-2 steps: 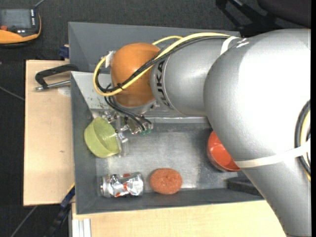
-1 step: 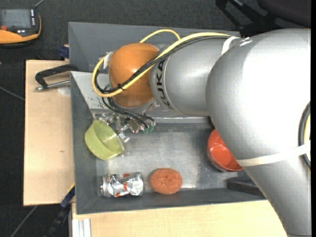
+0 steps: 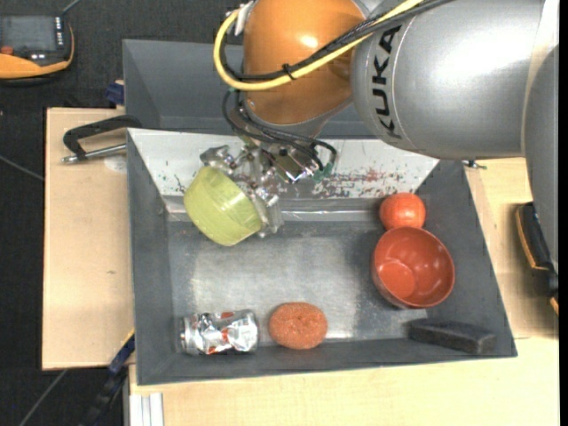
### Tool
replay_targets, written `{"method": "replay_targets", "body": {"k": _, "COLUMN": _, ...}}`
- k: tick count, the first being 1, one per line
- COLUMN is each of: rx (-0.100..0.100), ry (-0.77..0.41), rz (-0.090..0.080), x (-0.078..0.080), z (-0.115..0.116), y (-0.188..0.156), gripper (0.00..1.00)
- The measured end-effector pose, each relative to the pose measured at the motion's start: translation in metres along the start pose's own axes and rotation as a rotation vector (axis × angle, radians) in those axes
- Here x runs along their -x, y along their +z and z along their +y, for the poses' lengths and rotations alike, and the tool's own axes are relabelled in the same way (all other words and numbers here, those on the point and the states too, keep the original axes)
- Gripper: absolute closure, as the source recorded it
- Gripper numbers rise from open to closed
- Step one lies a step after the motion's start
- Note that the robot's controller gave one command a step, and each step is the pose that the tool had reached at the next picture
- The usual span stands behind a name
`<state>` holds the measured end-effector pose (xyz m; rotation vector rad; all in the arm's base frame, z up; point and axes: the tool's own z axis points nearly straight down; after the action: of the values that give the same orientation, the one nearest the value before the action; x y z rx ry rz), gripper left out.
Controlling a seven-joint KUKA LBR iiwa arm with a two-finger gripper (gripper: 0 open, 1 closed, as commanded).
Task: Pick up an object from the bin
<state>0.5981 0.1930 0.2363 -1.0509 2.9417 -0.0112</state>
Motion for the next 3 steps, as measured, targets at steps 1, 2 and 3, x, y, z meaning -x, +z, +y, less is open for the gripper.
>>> {"method": "replay_targets", "body": {"k": 1, "rx": 0.003, "ry": -0.474, "rz": 0.0, "x": -0.018, "z": 0.047, "y": 0.047, "gripper": 1.0}}
{"method": "replay_targets", "body": {"k": 2, "rx": -0.006, "ry": -1.251, "rz": -0.011, "x": -0.02, "z": 0.025, "y": -0.082, "gripper": 1.0}}
{"method": "replay_targets", "body": {"k": 3, "rx": -0.016, "ry": -1.621, "rz": -0.019, "x": -0.012, "z": 0.044, "y": -0.137, "gripper": 1.0}}
